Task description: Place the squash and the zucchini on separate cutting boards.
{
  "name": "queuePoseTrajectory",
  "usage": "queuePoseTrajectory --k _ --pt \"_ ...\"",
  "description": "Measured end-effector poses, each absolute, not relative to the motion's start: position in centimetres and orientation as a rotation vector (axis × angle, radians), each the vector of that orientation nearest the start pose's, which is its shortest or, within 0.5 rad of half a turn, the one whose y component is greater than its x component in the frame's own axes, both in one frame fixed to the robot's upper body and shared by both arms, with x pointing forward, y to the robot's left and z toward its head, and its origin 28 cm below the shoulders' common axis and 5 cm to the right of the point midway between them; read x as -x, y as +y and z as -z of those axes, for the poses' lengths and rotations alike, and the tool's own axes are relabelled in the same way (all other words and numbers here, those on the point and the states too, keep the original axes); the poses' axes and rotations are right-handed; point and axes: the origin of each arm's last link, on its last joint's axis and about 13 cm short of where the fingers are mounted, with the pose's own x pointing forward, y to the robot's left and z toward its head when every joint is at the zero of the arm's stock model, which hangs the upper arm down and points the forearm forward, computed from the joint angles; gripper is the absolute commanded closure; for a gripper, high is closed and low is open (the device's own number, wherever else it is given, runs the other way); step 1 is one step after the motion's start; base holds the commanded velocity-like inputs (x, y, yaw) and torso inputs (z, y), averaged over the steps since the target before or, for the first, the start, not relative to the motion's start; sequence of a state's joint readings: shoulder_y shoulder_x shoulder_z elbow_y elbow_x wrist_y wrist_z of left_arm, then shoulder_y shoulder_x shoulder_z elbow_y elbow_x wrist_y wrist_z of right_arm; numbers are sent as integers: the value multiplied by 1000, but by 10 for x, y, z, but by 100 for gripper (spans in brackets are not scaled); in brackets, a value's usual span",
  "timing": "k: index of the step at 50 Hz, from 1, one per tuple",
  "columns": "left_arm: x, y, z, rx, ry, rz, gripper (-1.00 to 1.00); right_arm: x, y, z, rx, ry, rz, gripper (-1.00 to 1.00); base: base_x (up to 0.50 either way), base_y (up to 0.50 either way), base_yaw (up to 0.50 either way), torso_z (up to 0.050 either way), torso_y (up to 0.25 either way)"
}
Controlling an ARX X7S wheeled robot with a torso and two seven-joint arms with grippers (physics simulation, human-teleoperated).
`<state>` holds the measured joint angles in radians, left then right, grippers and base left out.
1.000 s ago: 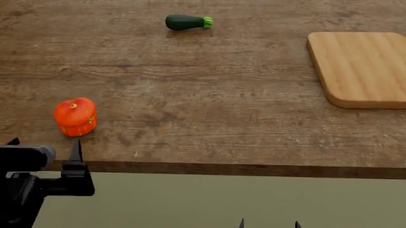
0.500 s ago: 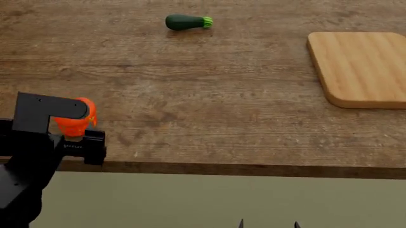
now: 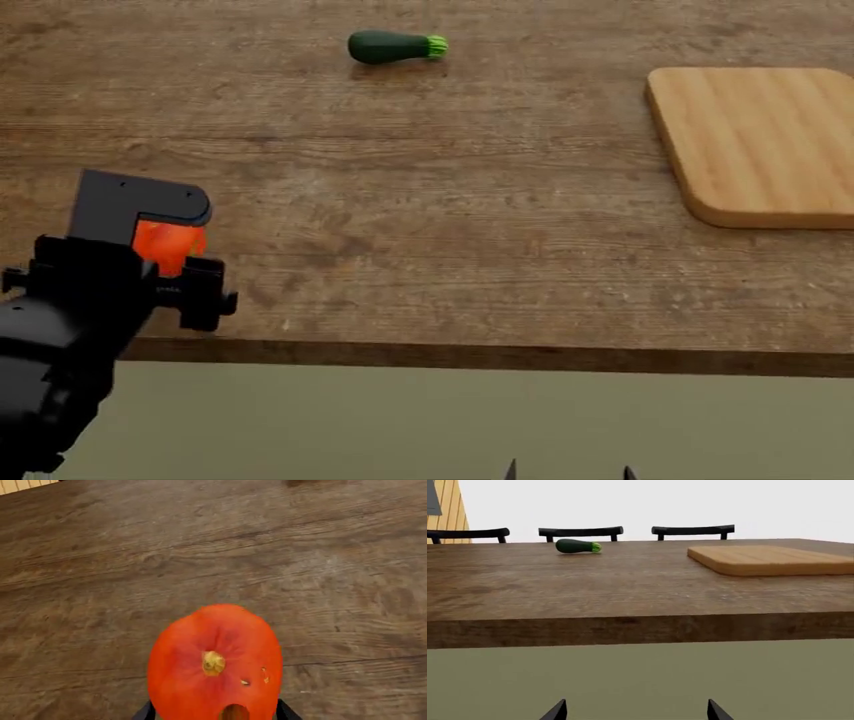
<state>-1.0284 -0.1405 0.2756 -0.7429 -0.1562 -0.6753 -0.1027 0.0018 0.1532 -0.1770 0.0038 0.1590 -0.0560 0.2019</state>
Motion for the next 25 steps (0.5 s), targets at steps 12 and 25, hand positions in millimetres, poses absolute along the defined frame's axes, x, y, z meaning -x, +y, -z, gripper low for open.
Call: queuePoseTrajectory --k 12,25 --pt "-376 236 -151 -163 335 -93 100 -208 -97 -14 -12 -29 26 -100 0 0 0 0 0" --pt "-319 250 -147 -146 204 -100 100 -204 -99 -19 -19 -49 34 -100 0 0 0 0 0"
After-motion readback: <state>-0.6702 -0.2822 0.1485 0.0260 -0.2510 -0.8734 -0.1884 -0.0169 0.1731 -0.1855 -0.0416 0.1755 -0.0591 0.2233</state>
